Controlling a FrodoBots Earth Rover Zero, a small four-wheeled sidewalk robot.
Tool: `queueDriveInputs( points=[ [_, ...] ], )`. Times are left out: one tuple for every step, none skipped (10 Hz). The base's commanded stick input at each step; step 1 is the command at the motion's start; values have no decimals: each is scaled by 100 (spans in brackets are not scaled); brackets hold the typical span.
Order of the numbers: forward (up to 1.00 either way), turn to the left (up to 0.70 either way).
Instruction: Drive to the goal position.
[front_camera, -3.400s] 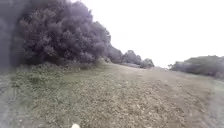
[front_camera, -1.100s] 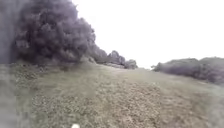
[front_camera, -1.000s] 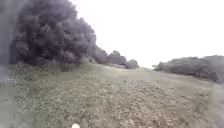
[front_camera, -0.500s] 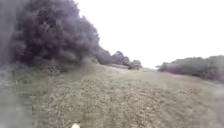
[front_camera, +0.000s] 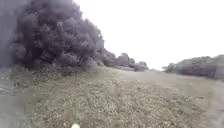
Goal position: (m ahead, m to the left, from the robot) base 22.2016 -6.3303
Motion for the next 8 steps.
queueDriveInputs(
  points=[
    [70,0],
    [70,0],
    [70,-35],
    [70,-35],
    [70,-35],
    [70,-35],
    [70,-35],
    [70,-35]
  ],
)
